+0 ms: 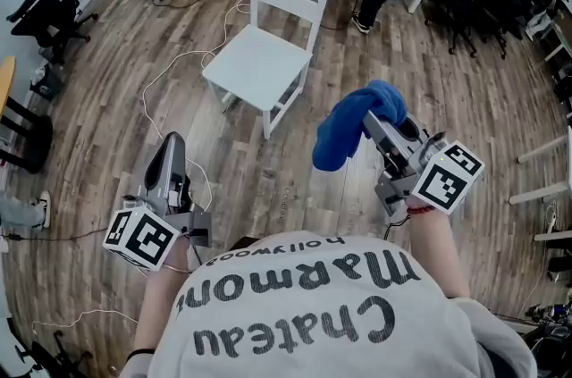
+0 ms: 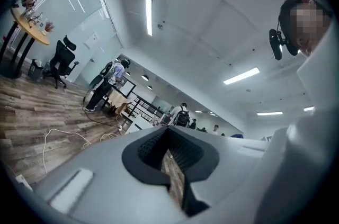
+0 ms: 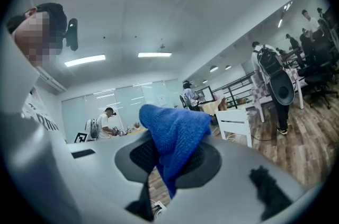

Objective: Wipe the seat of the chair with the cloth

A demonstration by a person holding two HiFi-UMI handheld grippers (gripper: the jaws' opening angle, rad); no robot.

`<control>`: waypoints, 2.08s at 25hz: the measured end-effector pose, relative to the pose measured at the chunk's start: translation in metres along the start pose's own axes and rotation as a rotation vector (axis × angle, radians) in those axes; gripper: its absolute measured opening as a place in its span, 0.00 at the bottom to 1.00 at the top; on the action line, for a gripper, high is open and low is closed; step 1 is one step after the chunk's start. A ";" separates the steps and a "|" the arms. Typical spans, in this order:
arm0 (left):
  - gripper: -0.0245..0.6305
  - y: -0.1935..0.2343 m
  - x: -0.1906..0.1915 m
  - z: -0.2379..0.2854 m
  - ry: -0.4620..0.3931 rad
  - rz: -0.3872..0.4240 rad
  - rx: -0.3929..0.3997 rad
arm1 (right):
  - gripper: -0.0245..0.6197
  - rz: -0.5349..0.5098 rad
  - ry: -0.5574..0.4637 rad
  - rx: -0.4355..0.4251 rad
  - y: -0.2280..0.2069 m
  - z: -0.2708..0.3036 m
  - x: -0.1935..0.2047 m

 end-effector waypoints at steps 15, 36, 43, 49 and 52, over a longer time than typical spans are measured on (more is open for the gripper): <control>0.05 0.060 0.002 0.038 0.025 0.010 -0.122 | 0.16 0.090 0.056 -0.088 -0.037 0.093 0.042; 0.05 0.238 -0.079 0.257 0.317 0.028 0.281 | 0.16 0.011 -0.045 0.219 -0.055 0.323 0.062; 0.05 0.275 -0.078 0.278 0.334 -0.043 0.293 | 0.16 0.019 -0.070 0.274 -0.062 0.350 0.080; 0.05 0.283 -0.072 0.301 0.301 -0.082 0.336 | 0.16 0.088 -0.099 0.308 -0.083 0.373 0.079; 0.05 0.290 -0.069 0.312 0.294 -0.067 0.317 | 0.16 0.098 -0.091 0.318 -0.097 0.386 0.086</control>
Point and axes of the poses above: the fingertips, and each gripper's own axes: z forward along the fingers, y to its left, x out of its underside, the point moved 9 cm from there along -z, backward along the fingers, and after that the axes turned 15 degrees about -y, right-handed, at the moved point
